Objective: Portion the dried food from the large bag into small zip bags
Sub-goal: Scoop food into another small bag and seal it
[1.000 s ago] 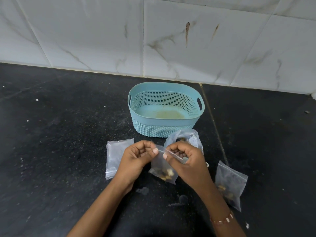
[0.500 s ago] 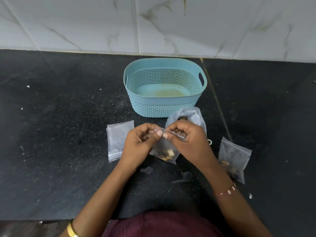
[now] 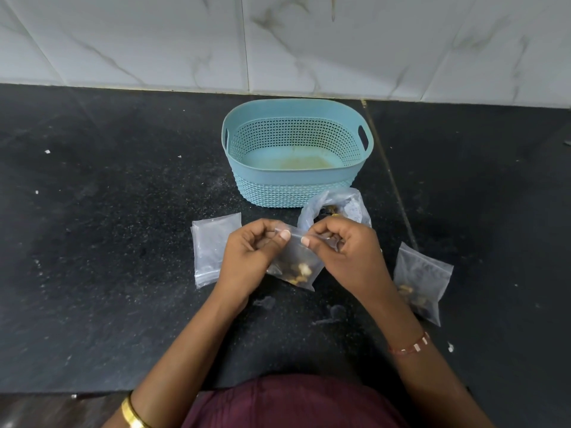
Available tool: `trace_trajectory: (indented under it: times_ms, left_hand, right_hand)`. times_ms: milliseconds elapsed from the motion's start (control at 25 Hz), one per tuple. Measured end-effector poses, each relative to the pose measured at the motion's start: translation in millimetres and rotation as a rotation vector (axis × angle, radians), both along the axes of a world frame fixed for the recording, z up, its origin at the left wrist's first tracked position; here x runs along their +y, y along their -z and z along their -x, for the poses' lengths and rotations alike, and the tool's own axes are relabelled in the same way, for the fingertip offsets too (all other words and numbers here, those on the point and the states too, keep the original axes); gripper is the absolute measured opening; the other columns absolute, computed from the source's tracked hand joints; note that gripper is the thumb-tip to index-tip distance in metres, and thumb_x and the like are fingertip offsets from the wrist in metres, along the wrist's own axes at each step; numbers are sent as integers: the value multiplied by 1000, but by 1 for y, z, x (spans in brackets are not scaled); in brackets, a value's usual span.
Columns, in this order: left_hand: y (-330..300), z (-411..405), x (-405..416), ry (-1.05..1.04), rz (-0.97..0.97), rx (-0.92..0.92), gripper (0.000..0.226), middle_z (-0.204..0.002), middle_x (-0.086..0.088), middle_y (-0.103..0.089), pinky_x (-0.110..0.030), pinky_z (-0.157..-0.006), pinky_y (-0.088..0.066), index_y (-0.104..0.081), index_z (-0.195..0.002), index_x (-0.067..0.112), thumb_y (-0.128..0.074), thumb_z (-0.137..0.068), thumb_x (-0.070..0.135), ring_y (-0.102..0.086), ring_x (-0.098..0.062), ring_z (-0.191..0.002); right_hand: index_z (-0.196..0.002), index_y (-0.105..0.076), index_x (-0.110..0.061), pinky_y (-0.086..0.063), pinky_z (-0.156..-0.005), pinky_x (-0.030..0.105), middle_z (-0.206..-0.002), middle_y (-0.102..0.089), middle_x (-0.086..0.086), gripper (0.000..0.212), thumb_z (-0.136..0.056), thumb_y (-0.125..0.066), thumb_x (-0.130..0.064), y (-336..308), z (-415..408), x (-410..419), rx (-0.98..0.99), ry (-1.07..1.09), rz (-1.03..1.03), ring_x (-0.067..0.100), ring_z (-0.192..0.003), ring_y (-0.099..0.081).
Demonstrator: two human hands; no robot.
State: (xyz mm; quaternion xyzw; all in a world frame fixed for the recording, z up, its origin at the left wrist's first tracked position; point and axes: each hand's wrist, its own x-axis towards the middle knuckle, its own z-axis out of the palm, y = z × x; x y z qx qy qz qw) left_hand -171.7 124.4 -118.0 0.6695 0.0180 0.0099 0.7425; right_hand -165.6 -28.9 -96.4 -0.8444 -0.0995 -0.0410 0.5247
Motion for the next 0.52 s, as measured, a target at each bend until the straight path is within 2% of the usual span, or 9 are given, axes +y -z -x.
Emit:
trace_trajectory:
  times_ms: [80,120,200,320,440,520]
  left_hand:
    - [0,1,2,-36,50,23,18,-63,11,-65,-10,-59,-47,-66,-78,16,-58,-85,1,-58,1,-60]
    - [0,2,2,-44,64,31,16,-64,10,-65,-11,-59,-47,-66,-80,15,-58,-85,1,-58,0,-59]
    - [-1,3,3,-33,79,36,14,-65,9,-65,-12,-58,-48,-66,-82,14,-58,-85,2,-59,-1,-59]
    - [-2,5,3,59,63,32,13,-68,7,-70,-15,-61,-51,-68,-85,13,-61,-81,2,-63,-4,-63]
    - [-4,4,1,64,-1,19,14,-66,6,-72,-16,-60,-53,-68,-81,11,-62,-80,-1,-65,-5,-61]
    - [-6,3,0,24,-12,17,18,-62,8,-71,-14,-57,-51,-68,-76,12,-62,-80,-5,-64,-3,-58]
  right_hand:
    - [-70,-65,-19,-50,-60,37,-68,-65,3,14,-76,-72,-9,-2,2,-4,48,5,-20,26,-62,-58]
    - [-68,-64,-23,-49,-57,35,-64,-63,0,19,-76,-72,-8,-3,3,-5,59,8,-14,22,-57,-54]
    - [-66,-64,-18,-44,-53,28,-58,-56,-8,17,-76,-71,-6,-4,5,-7,51,3,-3,8,-51,-45]
    - [-66,-64,-6,-41,-51,29,-58,-53,-3,12,-76,-70,-4,-3,6,-6,-22,0,27,8,-51,-41]
    - [-68,-65,-9,-44,-54,32,-61,-56,1,11,-76,-70,-5,-5,6,-4,17,9,22,13,-54,-44]
    - [-70,-66,-14,-46,-57,28,-62,-58,0,11,-76,-71,-7,-7,9,-4,82,10,-4,10,-56,-46]
